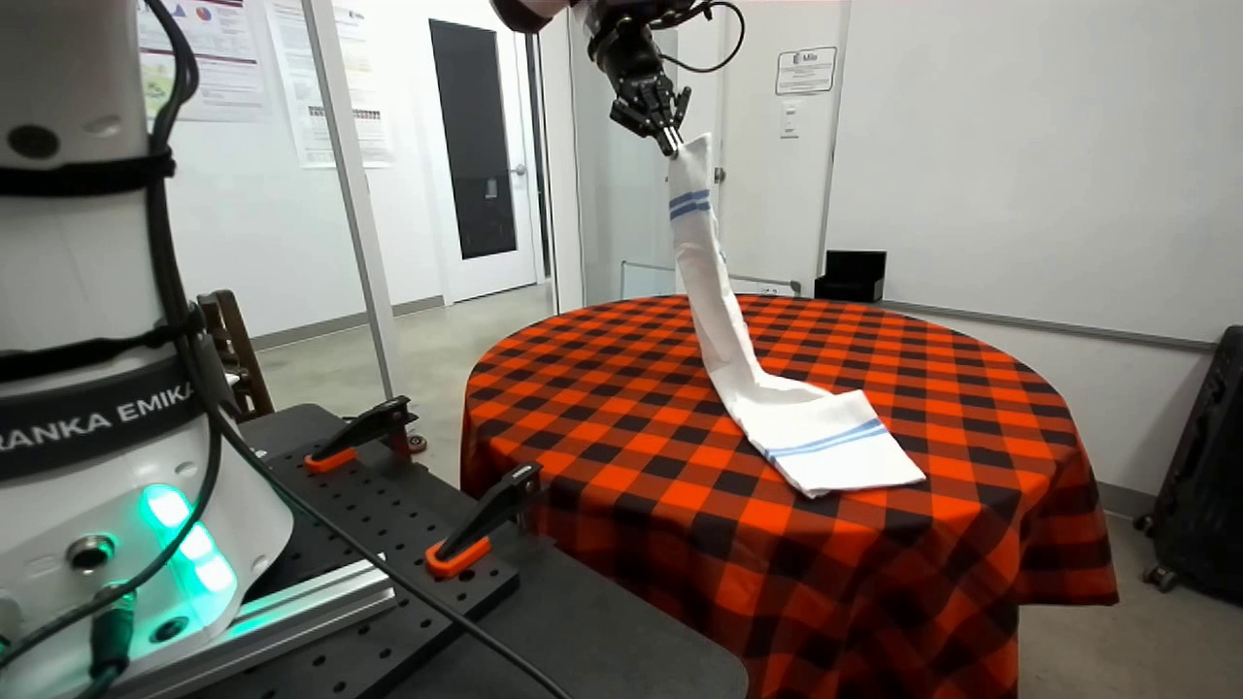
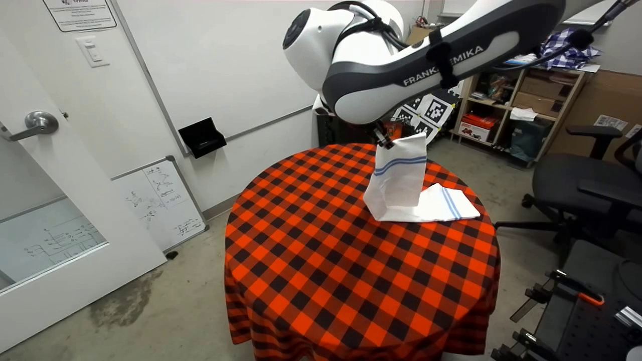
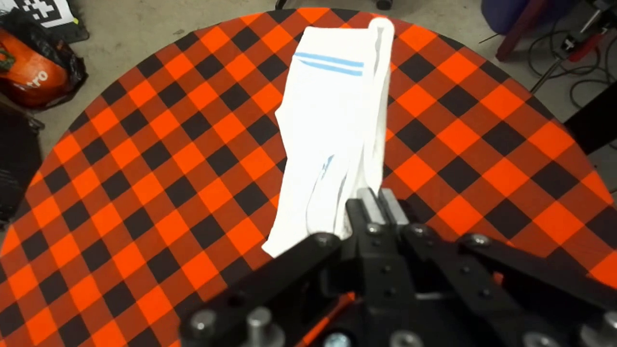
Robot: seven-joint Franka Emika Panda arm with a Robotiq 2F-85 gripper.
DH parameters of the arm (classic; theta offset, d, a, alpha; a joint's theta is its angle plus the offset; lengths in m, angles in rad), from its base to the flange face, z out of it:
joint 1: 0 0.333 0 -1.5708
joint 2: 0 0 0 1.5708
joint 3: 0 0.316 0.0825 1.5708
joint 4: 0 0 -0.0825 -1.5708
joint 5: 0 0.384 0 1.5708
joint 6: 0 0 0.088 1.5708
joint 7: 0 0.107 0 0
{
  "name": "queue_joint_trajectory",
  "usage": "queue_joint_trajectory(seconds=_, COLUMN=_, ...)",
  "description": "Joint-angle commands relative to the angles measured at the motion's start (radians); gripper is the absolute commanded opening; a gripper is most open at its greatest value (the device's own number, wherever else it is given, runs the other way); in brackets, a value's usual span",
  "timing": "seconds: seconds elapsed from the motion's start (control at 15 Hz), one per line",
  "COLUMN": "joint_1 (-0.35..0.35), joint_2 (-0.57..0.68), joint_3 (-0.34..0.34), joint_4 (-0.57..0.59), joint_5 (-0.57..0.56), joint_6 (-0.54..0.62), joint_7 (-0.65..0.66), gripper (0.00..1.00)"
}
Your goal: Straighten out the towel
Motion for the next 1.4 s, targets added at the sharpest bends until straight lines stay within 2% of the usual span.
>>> queue_joint_trajectory(seconds=0.0, joint_1=0.004, joint_2=0.101, joint_3=0.008, joint_4=0.123, joint_5=0.006, joint_6=-0.015, joint_7=-0.051, gripper=0.01)
queue_joint_trajectory(seconds=0.47, joint_1=0.015, joint_2=0.306, joint_3=0.002, joint_4=0.344, joint_5=0.007, joint_6=-0.012, joint_7=-0.184, gripper=0.01)
queue_joint_trajectory(seconds=1.0, joint_1=0.088, joint_2=0.584, joint_3=-0.077, joint_4=0.674, joint_5=-0.036, joint_6=-0.044, joint_7=-0.335, gripper=0.01)
queue_joint_trajectory(seconds=1.2, joint_1=0.122, joint_2=0.667, joint_3=-0.116, joint_4=0.790, joint_5=-0.051, joint_6=-0.015, joint_7=-0.329, gripper=0.01)
queue_joint_trajectory(seconds=1.33, joint_1=0.125, joint_2=0.715, joint_3=-0.110, joint_4=0.878, joint_5=-0.042, joint_6=0.005, joint_7=-0.301, gripper=0.01)
